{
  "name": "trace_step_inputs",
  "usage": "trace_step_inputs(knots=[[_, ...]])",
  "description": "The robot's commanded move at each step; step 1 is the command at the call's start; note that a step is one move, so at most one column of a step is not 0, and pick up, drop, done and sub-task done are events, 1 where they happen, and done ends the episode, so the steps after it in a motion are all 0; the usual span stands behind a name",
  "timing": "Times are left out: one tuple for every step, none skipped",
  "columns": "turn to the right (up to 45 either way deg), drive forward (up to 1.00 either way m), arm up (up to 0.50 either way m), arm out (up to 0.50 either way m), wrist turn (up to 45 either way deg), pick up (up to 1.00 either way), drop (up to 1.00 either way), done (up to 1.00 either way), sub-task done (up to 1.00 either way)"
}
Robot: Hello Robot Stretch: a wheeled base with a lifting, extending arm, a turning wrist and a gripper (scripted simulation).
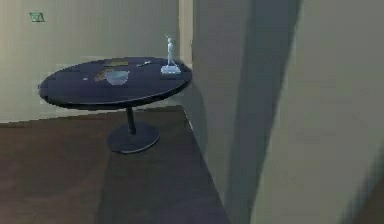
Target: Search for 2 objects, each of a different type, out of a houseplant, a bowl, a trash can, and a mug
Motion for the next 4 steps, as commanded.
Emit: trace_step_inputs(knots=[[0.0, 0.35, 0.0, 0.0, 0.0, 0.0, 0.0, 0.0, 0.0], [-12.0, 0.0, 0.0, 0.0, 0.0, 0.0, 0.0, 0.0, 0.0], [0.0, 0.6, 0.0, 0.0, 0.0, 0.0, 0.0, 0.0, 0.0], [-21.0, 0.0, 0.0, 0.0, 0.0, 0.0, 0.0, 0.0, 0.0]])
